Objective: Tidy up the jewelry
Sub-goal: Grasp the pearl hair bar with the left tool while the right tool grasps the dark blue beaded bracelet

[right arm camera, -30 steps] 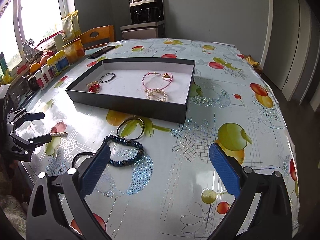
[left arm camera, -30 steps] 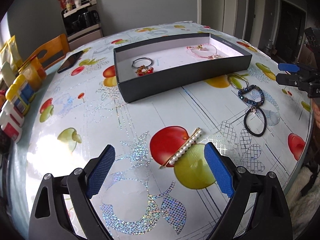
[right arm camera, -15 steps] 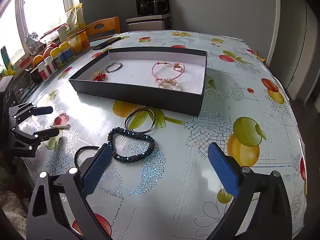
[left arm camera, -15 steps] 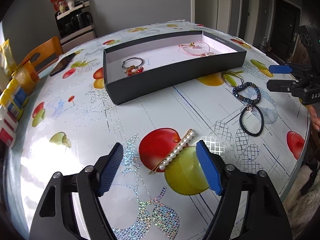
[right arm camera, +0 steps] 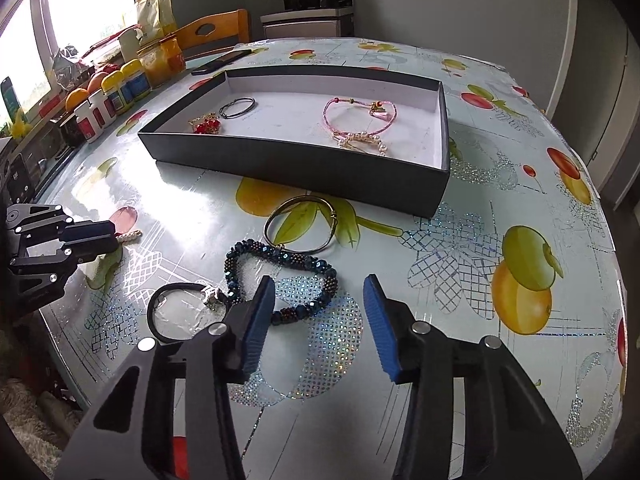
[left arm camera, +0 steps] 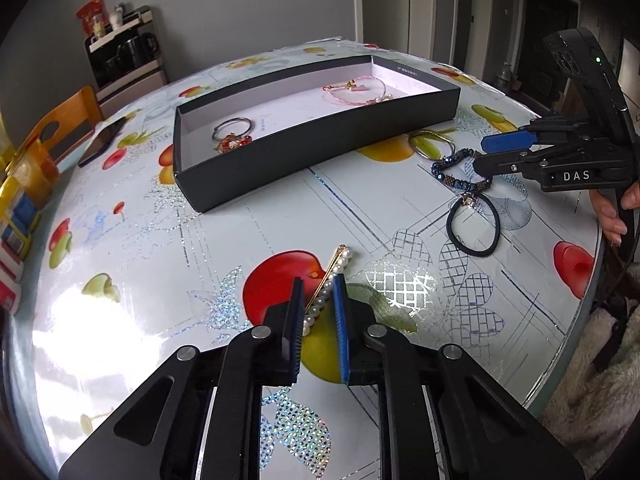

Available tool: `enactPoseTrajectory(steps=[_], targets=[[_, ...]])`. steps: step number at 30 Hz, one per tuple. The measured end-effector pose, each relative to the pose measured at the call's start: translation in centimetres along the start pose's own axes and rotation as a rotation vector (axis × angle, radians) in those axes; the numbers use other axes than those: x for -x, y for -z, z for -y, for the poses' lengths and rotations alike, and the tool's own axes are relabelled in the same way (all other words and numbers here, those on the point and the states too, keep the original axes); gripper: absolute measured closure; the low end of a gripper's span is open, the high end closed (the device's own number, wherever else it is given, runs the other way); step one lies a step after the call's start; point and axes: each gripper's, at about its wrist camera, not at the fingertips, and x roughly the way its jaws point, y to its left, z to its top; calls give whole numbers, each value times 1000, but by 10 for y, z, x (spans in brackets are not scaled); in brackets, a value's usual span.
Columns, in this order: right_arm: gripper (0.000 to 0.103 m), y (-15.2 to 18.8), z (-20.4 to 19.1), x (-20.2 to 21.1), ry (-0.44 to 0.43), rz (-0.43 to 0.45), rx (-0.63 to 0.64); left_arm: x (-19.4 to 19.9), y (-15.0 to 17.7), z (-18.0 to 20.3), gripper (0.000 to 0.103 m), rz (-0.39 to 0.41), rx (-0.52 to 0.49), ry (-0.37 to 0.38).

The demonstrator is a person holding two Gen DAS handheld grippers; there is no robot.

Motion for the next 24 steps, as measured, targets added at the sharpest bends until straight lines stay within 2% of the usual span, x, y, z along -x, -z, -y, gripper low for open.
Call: enactPoseTrajectory(steps=[7, 10, 15, 24], targets=[[78, -1, -12, -4, 39, -5, 62, 0, 1, -1, 95, 7, 0, -21], [96, -2, -16, -5, 34, -8, 73, 0, 2, -1, 95, 11, 1, -21], [96, -4, -14, -1, 29, 10, 58, 2, 2, -5, 95, 18, 12, -20], [96, -25, -14, 40, 37, 144, 74, 23, -11, -16, 95, 73, 28, -48]])
